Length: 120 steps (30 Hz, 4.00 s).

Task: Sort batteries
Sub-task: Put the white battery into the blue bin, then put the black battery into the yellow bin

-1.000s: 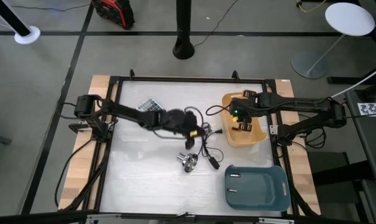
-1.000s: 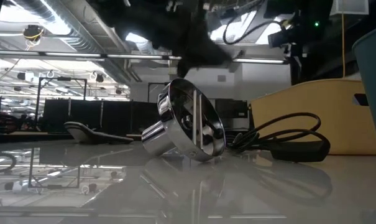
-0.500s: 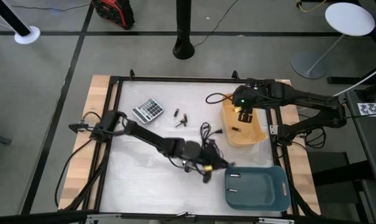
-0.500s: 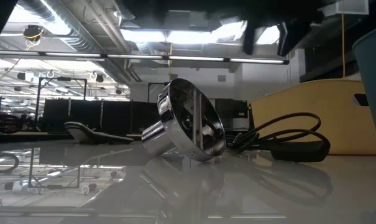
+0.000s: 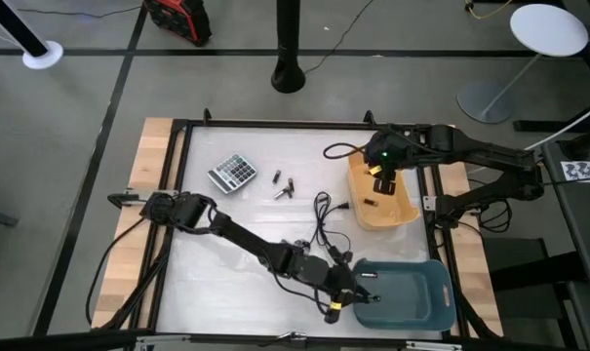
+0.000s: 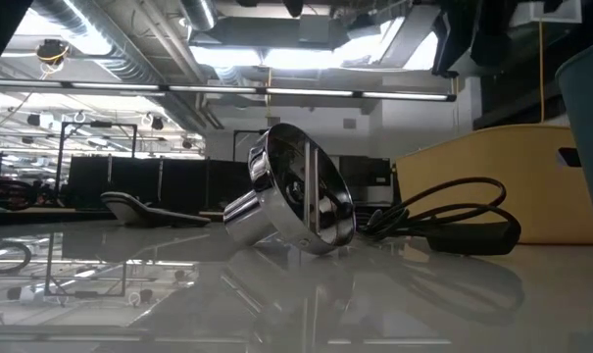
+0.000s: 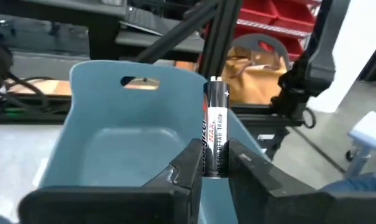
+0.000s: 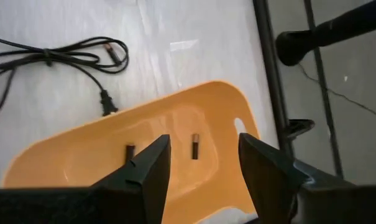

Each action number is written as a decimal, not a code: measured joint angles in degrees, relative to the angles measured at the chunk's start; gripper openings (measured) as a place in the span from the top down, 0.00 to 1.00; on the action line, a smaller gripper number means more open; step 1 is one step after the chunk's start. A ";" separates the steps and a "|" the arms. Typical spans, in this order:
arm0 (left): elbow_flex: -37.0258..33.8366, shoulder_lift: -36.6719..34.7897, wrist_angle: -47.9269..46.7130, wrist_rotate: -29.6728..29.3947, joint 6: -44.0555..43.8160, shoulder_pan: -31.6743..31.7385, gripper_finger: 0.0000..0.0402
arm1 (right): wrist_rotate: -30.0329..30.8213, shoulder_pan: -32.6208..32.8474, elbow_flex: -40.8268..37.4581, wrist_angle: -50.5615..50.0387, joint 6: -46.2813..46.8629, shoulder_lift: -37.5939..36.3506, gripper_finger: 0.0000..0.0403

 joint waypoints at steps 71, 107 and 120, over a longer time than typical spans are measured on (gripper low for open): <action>-44.80 -51.56 -117.05 -66.39 -78.79 -34.21 0.68 | -3.15 -0.39 0.00 54.43 52.86 44.90 0.53; -50.80 -52.63 -116.92 -66.44 -80.03 -34.21 0.68 | -1.87 -0.33 0.13 53.93 55.40 49.80 0.90; -50.80 -52.62 -109.76 -66.65 -75.76 -34.06 0.68 | -5.27 -0.42 -0.07 51.72 45.00 41.53 0.92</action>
